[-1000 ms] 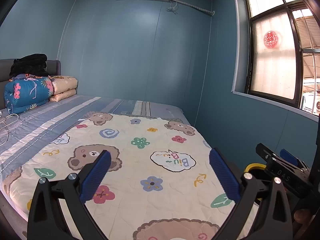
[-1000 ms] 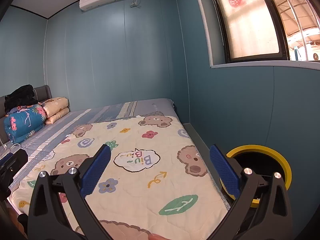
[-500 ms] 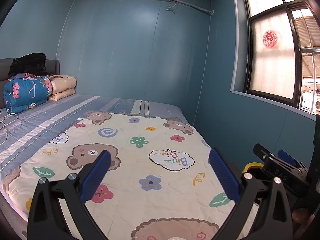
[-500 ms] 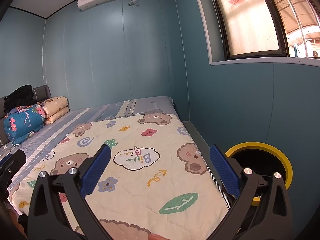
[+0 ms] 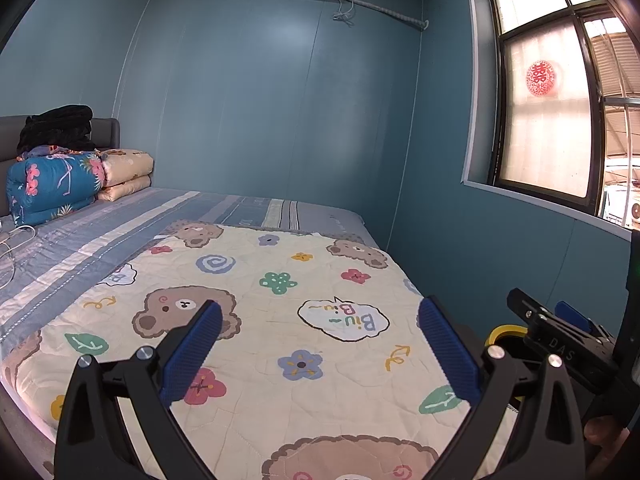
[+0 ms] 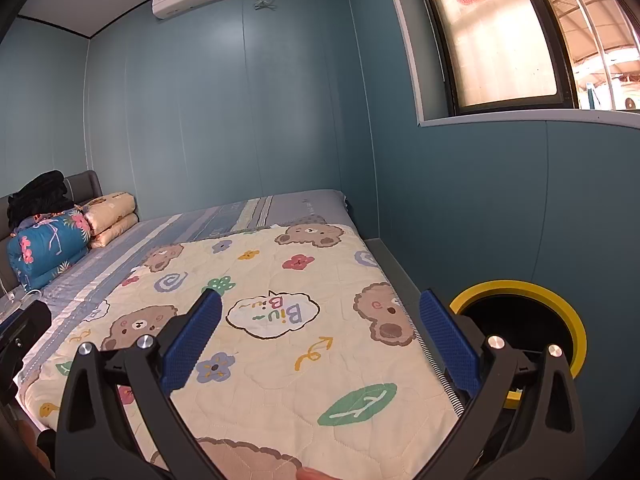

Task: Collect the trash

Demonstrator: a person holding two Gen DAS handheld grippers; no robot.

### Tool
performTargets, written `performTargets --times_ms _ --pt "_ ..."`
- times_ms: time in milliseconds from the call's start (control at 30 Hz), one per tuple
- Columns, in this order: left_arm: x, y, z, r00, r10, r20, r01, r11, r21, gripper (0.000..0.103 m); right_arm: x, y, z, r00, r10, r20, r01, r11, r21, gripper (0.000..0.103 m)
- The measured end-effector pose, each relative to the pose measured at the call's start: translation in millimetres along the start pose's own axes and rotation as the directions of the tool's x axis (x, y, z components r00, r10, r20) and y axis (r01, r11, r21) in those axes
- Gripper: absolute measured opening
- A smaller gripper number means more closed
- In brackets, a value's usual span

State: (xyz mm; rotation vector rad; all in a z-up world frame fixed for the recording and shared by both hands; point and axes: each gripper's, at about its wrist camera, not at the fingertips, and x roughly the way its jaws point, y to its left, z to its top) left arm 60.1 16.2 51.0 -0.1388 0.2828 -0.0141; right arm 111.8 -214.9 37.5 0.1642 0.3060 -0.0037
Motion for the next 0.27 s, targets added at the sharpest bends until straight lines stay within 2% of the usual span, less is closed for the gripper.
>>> performTargets --times_ms 267 --pt "2.0 1.0 -0.1 1.0 -0.006 -0.01 0.006 1.0 -0.004 0.095 0.6 -0.5 0.2 1.0 0.0 -0.001 0.0 1.0 0.001 0.095"
